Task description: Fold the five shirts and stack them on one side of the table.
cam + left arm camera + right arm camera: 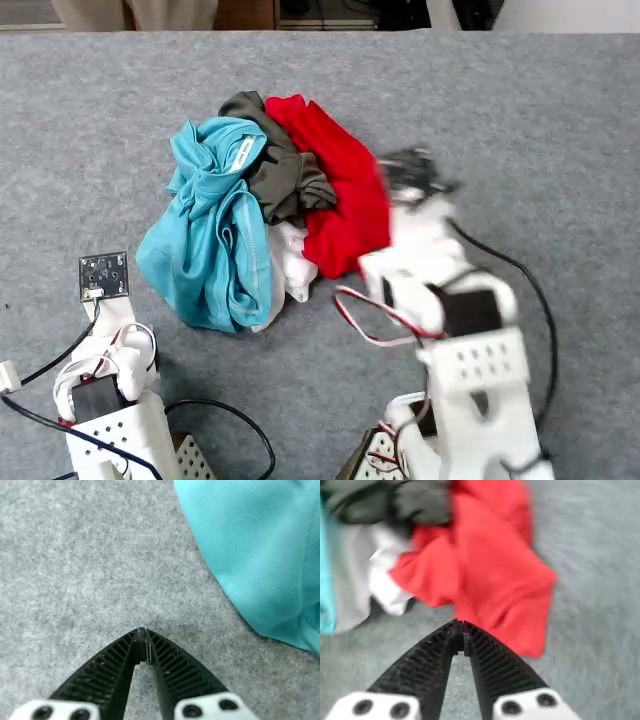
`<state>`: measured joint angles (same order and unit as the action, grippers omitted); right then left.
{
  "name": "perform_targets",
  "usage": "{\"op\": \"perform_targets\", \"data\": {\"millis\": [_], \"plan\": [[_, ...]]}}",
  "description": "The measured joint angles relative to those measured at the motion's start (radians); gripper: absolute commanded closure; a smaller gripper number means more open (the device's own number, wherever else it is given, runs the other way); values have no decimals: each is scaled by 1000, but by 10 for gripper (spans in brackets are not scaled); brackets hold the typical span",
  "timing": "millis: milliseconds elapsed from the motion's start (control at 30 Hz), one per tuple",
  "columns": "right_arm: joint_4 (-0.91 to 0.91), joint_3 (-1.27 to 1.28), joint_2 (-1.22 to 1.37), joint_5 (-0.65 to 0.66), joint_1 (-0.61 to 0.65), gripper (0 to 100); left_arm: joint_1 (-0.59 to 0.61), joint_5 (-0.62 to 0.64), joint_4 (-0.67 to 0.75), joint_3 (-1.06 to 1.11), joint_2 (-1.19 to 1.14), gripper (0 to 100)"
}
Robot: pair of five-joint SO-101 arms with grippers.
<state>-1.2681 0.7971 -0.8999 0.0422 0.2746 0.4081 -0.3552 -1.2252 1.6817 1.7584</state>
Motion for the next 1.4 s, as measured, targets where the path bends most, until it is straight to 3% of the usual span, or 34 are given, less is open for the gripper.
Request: {"op": "perform_targets", "data": {"millis": [133,267,500,667,867,1167,1400], "plan": [[0,-89,103,40,75,849,0,0,0,0,0,981],[0,-187,204,-2,114,740,0,0,0,0,0,981],[-41,-428,483,-110,259,734,9,0,34,0,0,979],[-127,-709,769,-133,376,734,86,0,72,0,0,979],[-242,-1152,1177,-207,420,734,173,25,75,-2,0,978],[-367,-1967,1752,-227,494,734,183,57,75,-2,0,978],[-440,-2364,2036,-227,494,735,183,57,78,-2,0,978]]}}
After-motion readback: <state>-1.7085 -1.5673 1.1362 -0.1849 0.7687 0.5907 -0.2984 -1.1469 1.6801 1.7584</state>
